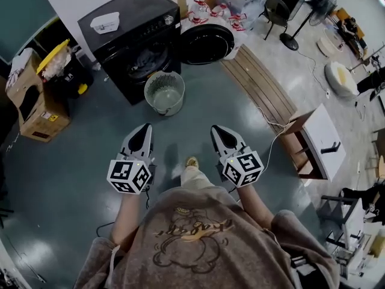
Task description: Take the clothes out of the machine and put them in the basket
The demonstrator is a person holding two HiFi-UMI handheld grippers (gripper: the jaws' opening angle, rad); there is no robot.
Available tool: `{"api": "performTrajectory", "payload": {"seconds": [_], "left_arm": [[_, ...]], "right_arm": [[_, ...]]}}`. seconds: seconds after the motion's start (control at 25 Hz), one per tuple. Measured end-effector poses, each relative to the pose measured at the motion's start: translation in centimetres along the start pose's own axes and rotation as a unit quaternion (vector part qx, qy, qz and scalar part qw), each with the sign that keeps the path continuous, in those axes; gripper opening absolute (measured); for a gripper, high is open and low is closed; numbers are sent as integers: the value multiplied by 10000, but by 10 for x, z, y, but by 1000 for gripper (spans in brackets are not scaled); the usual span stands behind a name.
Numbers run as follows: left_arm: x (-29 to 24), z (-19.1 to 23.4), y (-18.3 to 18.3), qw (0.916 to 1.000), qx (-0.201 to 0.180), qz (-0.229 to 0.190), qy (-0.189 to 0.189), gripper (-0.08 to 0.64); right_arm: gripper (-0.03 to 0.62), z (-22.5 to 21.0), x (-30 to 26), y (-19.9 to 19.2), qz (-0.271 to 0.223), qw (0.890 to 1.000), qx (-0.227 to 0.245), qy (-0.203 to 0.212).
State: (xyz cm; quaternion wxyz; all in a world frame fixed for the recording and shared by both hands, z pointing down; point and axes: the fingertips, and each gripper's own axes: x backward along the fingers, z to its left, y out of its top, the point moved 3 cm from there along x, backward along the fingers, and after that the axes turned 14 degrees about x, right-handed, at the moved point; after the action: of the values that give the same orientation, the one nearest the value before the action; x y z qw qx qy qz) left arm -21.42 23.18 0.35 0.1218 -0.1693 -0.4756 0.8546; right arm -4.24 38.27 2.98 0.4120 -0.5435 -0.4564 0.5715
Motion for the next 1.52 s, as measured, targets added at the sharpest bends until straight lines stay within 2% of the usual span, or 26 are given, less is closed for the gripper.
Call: {"api": "performTrajectory", "payload": {"seconds": [0.24,0.52,0.92,1.28,1.52], "left_arm": [[-65,8,18,9997,-21,-78,244,6],[-106,27,32,9982,-34,-200,563,6],[-169,62,57,9978,-39,-277,594,6],[-244,115,96,9980,-3,-274,568,6],[-283,155,117,9984,54,-201,517,6]], "right_arm": [[-3,-60,-48,10,68,9995,19,311],[-3,-91,-101,15,107,9973,36,729],[-3,-119,-175,21,180,9954,26,944],[-3,-153,-268,51,230,9946,211,991],[-3,-159,-332,61,330,9929,248,1113]]}}
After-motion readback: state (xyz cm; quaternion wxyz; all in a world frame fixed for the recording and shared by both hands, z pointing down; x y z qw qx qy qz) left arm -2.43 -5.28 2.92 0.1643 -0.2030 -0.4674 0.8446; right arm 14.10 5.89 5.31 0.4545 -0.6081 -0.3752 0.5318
